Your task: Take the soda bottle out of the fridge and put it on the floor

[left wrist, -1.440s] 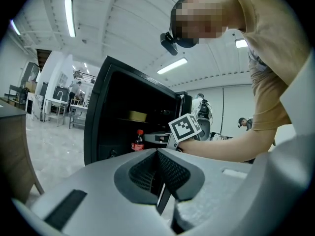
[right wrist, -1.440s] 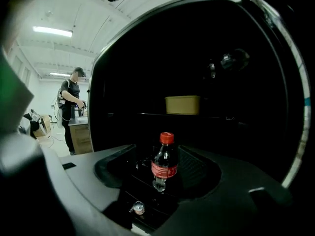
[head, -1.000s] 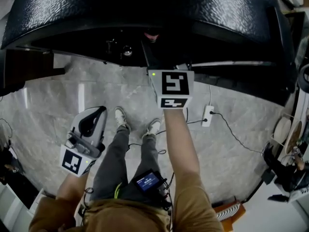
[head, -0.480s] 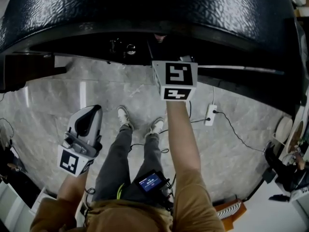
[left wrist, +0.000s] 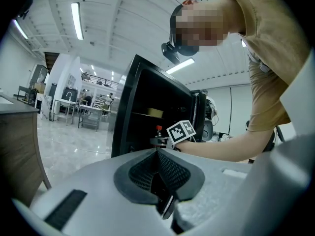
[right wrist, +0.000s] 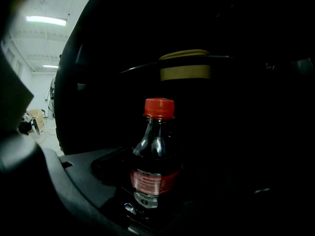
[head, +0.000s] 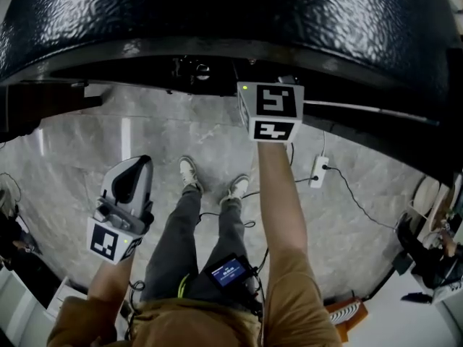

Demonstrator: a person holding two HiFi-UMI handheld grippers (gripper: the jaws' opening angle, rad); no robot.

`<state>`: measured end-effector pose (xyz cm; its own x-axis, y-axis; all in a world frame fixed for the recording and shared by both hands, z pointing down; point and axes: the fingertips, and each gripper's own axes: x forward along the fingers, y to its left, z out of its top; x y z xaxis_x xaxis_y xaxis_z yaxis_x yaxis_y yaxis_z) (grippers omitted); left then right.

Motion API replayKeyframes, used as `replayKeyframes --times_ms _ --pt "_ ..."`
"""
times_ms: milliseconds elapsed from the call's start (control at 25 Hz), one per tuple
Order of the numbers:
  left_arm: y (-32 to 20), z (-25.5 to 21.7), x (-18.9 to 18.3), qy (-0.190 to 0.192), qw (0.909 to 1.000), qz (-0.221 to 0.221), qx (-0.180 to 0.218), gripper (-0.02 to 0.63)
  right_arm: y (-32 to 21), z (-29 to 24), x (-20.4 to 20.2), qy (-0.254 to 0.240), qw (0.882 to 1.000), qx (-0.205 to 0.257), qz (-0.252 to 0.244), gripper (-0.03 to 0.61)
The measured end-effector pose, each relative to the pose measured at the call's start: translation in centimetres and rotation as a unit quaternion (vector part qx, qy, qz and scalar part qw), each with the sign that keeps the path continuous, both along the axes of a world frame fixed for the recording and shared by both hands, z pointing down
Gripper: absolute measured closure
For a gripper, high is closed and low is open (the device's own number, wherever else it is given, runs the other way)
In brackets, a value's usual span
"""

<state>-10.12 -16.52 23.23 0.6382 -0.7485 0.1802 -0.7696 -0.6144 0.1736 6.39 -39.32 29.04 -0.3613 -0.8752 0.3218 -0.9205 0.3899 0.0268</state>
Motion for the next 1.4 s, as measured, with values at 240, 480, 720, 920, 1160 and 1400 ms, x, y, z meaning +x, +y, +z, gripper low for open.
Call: replayKeyframes --times_ms 240,480,720,920,1160,1400 --pt "-0.8 -0.1 -0.2 0.012 0.9999 0.001 0.002 0.612 -0.5 0.4 0.0 -0.002 1.0 0.013 0.0 0.275" --pt "-0.6 0.9 -0.3 0.009 0.9999 0.001 -0.009 0.612 -0.2 0.3 0.1 -0.009 1.0 0.01 -0.002 0.276" --pt "-0.6 1.6 0.1 0.02 0.9998 0.004 -0.004 0.612 0.9 0.2 0.9 -0.018 1.0 0.01 0.008 0.278" --pt "-0.8 2.3 0.5 0.018 0.9998 0.005 0.001 0.612 2.6 -0.6 1.3 -0.011 1.0 0.015 0.0 0.278" --pt "-0.6 1.8 0.9 0.025 0.9996 0.002 0.012 0.612 5.3 -1.3 0.5 -0.012 1.0 0.018 -0.015 0.278" --pt "0.7 1.1 1.4 0.041 0.9989 0.005 0.024 0.612 8.4 -2.1 -0.1 -0.022 0.999 0.024 -0.024 0.278"
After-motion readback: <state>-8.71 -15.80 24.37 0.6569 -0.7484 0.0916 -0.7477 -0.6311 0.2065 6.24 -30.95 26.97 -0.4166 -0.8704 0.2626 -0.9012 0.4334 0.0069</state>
